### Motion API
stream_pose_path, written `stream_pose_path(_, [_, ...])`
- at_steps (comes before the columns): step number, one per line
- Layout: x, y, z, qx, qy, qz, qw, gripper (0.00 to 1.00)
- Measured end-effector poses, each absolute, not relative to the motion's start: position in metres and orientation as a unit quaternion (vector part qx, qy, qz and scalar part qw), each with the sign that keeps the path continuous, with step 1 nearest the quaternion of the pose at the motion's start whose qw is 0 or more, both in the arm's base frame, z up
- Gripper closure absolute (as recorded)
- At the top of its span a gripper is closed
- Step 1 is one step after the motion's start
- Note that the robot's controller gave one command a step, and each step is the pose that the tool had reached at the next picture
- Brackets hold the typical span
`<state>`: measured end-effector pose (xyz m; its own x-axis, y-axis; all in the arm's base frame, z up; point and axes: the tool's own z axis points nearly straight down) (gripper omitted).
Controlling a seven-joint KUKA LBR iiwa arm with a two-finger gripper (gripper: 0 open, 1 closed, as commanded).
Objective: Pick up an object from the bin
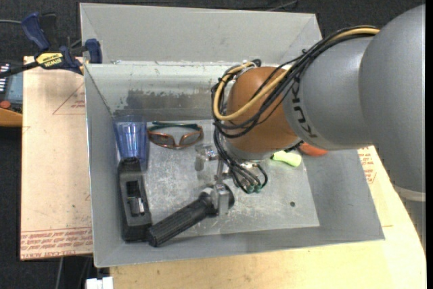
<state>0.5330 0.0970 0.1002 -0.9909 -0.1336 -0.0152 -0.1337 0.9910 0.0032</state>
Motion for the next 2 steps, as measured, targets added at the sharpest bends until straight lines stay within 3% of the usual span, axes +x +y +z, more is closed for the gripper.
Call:
stream_pose_path(1, [0.4836,0.1254,0.0724,-0.054,0.998,0.003,0.012,0.00])
stream_pose_path(2, [0.4801,0.1246,0.0705,-0.053,0.999,0.002,0.005,1.00])
